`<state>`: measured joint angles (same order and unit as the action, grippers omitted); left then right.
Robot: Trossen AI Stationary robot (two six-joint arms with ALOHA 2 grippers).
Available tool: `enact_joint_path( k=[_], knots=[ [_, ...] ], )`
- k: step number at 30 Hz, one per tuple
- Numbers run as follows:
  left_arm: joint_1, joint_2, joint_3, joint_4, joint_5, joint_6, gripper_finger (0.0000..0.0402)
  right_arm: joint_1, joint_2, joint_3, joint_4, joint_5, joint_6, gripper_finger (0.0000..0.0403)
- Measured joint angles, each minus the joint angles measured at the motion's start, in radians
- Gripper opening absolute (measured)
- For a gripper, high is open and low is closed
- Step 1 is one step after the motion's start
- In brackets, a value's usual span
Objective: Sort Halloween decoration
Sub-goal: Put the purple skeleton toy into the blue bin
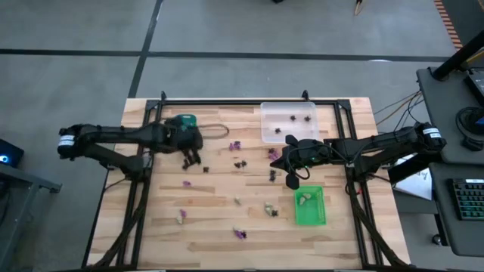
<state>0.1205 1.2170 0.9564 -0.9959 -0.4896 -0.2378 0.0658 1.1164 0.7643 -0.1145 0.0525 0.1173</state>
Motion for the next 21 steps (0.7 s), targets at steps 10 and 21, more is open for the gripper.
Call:
enact_joint_path(
  k=[10, 21],
  knots=[
    [0.448, 0.026, -0.034, 0.039, 0.232, 0.146, 0.0, 0.0, 0.0, 0.0, 0.0, 0.0, 0.003, 0.0009],
    [0.657, 0.164, -0.034, 0.137, 0.298, 0.276, 0.0, 0.0, 0.0, 0.0, 0.0, 0.0, 0.006, 0.0009]
  ],
)
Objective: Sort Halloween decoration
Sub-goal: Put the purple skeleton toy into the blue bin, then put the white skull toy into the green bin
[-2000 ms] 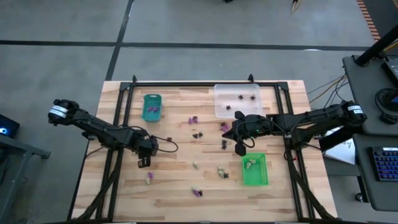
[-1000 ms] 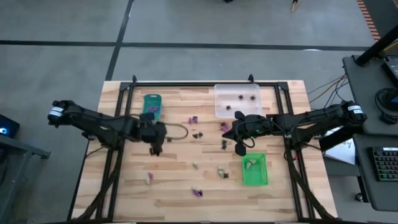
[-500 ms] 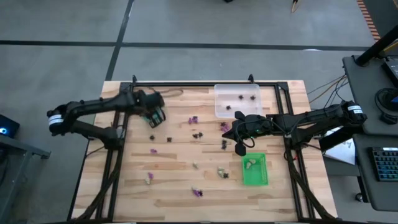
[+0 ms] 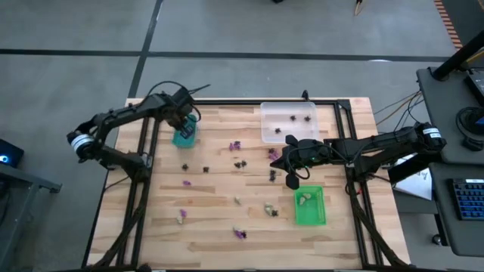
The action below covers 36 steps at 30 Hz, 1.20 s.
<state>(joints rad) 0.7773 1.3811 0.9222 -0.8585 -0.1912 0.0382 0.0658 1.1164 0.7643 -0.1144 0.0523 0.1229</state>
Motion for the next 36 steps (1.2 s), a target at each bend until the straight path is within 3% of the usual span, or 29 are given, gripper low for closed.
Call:
enact_joint_path(
  k=[5, 15, 28, 36],
  knots=[
    [0.0, 0.074, 0.0, 0.019, -0.02, 0.023, 0.0007, 0.0, 0.0, 0.0, 0.0, 0.0, 0.001, 0.0009],
    [0.0, 0.148, -0.001, 0.059, -0.164, 0.021, 0.0056, 0.0, 0.0, 0.0, 0.0, 0.0, 0.0, 0.0009],
    [-0.009, 0.123, -0.001, 0.063, -0.159, -0.008, 0.0081, 0.0, 0.0, 0.0, 0.0, 0.0, 0.003, 0.0009],
    [-0.09, 0.008, -0.001, 0.059, -0.042, -0.116, 0.0082, -0.001, 0.0, 0.0, 0.001, 0.004, 0.097, 0.0009]
  ],
)
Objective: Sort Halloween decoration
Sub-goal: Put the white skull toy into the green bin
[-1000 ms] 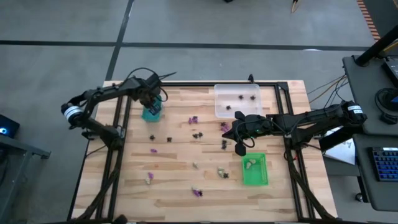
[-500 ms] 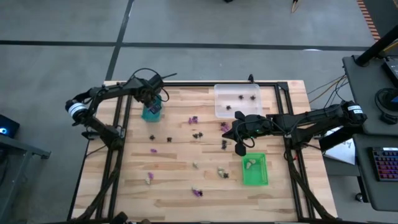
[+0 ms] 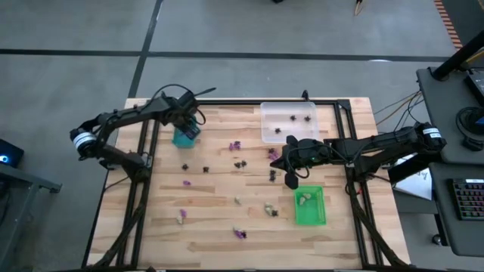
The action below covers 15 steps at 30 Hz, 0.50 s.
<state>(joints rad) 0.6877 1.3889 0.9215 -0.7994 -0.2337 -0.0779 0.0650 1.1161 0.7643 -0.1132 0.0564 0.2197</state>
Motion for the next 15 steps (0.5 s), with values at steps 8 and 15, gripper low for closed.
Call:
enact_joint_path(
  k=[8, 15],
  knots=[
    [-0.166, -0.167, 0.0, 0.084, 0.008, -0.063, 0.0082, 0.0, 0.0, 0.0, 0.001, 0.052, 0.11, 0.0009],
    [-0.353, -0.225, 0.0, 0.243, 0.008, -0.092, 0.0082, 0.0, 0.0, 0.0, 0.069, 0.051, 0.122, 0.0009]
  ],
)
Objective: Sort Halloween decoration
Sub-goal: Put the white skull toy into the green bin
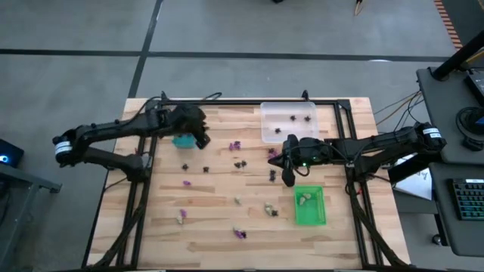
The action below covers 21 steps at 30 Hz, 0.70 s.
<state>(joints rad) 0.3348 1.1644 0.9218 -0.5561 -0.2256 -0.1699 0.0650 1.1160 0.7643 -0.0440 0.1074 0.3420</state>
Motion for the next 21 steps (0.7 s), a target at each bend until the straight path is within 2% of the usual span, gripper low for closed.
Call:
enact_joint_path(
  k=[5, 11, 21],
  knots=[
    [-0.14, 0.023, 0.0, 0.13, 0.0, 0.012, 0.0082, 0.0, 0.0, 0.0, 0.011, -0.001, 0.019, 0.0009],
    [-0.285, 0.084, 0.0, 0.234, 0.0, 0.108, 0.0082, 0.0, 0.0, 0.0, -0.013, -0.002, 0.059, 0.0009],
    [-0.426, 0.203, 0.0, 0.267, 0.0, 0.154, 0.0082, 0.0, 0.0, 0.0, -0.049, -0.014, 0.125, 0.0009]
  ],
)
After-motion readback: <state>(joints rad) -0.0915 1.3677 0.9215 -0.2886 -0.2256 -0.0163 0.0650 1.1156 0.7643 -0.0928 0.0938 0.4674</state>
